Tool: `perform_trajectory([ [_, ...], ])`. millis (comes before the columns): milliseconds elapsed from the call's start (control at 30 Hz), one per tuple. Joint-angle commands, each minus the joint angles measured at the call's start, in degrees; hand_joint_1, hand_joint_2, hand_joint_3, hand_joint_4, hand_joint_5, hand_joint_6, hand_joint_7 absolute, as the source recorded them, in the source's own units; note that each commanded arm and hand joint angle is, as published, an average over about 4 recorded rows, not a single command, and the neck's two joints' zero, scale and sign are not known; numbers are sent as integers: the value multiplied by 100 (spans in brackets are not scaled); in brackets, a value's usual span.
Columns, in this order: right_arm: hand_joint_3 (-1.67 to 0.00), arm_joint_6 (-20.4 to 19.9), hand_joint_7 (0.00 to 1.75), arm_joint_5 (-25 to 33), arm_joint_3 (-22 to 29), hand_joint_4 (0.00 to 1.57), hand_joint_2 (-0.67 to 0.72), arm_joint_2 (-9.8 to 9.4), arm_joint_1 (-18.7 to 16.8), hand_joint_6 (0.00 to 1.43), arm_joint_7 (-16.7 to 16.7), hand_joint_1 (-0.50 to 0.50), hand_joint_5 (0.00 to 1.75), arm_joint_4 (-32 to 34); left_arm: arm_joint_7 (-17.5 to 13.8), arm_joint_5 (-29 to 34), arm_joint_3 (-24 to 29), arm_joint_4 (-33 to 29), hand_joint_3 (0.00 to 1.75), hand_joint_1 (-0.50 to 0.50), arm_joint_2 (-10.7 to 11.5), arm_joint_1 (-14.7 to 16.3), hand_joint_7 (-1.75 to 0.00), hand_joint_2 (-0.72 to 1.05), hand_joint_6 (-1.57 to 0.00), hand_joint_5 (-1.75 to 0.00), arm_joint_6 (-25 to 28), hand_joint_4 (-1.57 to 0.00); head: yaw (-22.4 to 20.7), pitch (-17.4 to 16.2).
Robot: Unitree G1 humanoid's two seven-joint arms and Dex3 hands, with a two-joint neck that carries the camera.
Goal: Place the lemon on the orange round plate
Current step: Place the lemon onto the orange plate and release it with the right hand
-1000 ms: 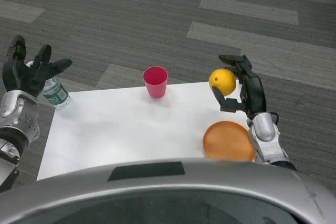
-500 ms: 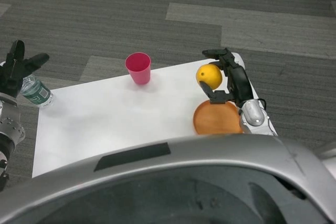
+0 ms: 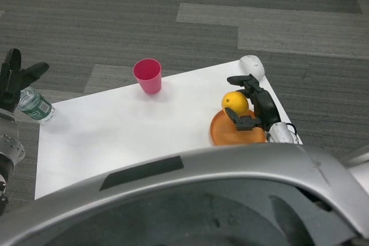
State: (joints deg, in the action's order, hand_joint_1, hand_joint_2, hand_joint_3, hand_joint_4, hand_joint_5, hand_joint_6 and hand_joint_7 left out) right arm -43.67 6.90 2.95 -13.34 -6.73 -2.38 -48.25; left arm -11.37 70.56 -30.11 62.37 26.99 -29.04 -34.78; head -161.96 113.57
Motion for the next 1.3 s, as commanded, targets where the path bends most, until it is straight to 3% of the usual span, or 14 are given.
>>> perform_trajectory([
  [33,-131,-111,84,26,118,0,-60,15,67,6,-70,-17,145,-162,12,-25,-13,3,9,50,-18,-128,0,96,0,0,1,-7,17,13],
  [333,-135,-576,84,30,276,0,-60,44,49,6,-180,-17,145,-692,12,-25,-41,6,9,50,-11,-159,0,96,0,0,6,-7,74,37],
  [600,-131,-682,84,-88,287,0,-60,72,71,1,-476,-17,145,-1048,12,-25,-48,14,9,50,-18,-155,0,96,0,0,6,-7,105,24],
  [767,-129,-721,68,-110,241,0,-60,50,128,0,-768,-17,136,-1318,16,-25,-35,21,4,50,-18,-155,0,96,0,0,6,-7,92,33],
  [833,-123,-721,56,-106,227,0,-57,24,177,0,-979,-15,124,-1446,20,-25,-30,30,9,50,-18,-155,0,96,0,0,6,-7,92,34],
  [967,-75,-717,38,-88,254,0,-45,-7,234,0,-1217,-4,102,-1635,20,-25,-39,52,9,50,-18,-155,0,96,0,0,6,-7,89,32],
  [1100,-28,-717,28,-79,258,0,-13,-13,238,0,-1243,2,90,-1683,20,-25,-39,58,9,50,-20,-155,0,96,0,0,6,-7,88,31],
  [1300,-24,-713,21,-58,276,0,8,-46,273,0,-1340,1,78,-1771,20,-21,-35,74,7,50,-27,-155,0,96,0,0,6,-7,92,43],
])
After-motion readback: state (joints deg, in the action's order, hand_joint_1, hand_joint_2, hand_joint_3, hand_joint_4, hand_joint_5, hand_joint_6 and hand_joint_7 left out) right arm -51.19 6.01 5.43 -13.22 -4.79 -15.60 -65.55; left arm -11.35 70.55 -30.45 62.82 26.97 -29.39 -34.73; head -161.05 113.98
